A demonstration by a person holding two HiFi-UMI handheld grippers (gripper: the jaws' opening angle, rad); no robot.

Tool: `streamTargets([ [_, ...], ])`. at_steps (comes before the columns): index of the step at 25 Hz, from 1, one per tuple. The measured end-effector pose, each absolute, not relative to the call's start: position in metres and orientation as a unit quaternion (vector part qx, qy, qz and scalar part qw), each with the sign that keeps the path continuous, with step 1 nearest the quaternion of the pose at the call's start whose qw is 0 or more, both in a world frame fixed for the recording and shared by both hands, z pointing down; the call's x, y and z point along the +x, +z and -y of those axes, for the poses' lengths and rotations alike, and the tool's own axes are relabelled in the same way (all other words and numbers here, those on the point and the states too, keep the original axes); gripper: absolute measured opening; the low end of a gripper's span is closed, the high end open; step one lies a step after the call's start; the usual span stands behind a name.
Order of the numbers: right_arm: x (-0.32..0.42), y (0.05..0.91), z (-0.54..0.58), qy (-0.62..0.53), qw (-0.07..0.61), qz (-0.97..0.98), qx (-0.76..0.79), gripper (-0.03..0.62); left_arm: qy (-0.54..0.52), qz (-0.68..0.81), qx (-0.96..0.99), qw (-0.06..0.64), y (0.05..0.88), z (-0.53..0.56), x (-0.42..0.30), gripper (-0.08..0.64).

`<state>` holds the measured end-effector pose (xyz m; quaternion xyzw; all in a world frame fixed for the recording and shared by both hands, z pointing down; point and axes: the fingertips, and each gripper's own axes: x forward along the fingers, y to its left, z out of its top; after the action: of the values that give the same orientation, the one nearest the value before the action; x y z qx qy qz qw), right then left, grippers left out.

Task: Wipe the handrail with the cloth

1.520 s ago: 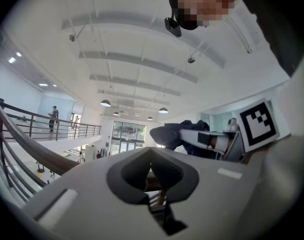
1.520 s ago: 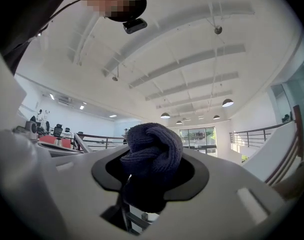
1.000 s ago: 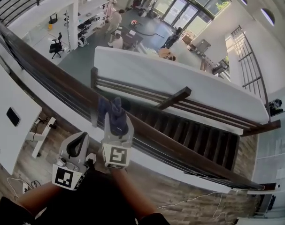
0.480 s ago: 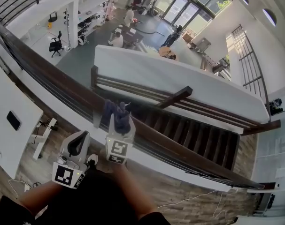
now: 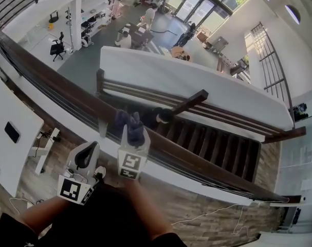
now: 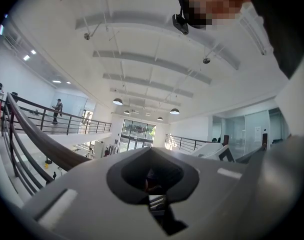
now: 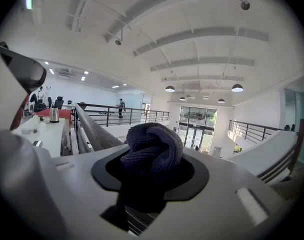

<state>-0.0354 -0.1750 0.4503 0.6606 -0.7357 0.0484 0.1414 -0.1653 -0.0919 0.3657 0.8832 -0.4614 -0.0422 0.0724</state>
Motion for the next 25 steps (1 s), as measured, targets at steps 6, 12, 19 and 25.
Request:
streamTargets([
  [6, -0.027, 0.453, 0.168, 0.057, 0.137, 0.729, 0.668, 0.178, -0.041, 0.456, 0.886, 0.071, 0.366, 0.089, -0.164, 0.0],
  [12, -0.011, 0.455, 0.161, 0.06, 0.133, 0.719, 0.679, 0.178, -0.037, 0.448, 0.891, 0.069, 0.365, 0.084, -0.155, 0.0],
  [19, 0.006, 0.456, 0.152, 0.062, 0.13, 0.711, 0.688, 0.178, -0.036, 0.438, 0.896, 0.069, 0.364, 0.078, -0.141, 0.0],
  [25, 0.024, 0.455, 0.146, 0.068, 0.128, 0.704, 0.695, 0.176, -0.034, 0.429, 0.9, 0.071, 0.361, 0.073, -0.128, 0.0],
])
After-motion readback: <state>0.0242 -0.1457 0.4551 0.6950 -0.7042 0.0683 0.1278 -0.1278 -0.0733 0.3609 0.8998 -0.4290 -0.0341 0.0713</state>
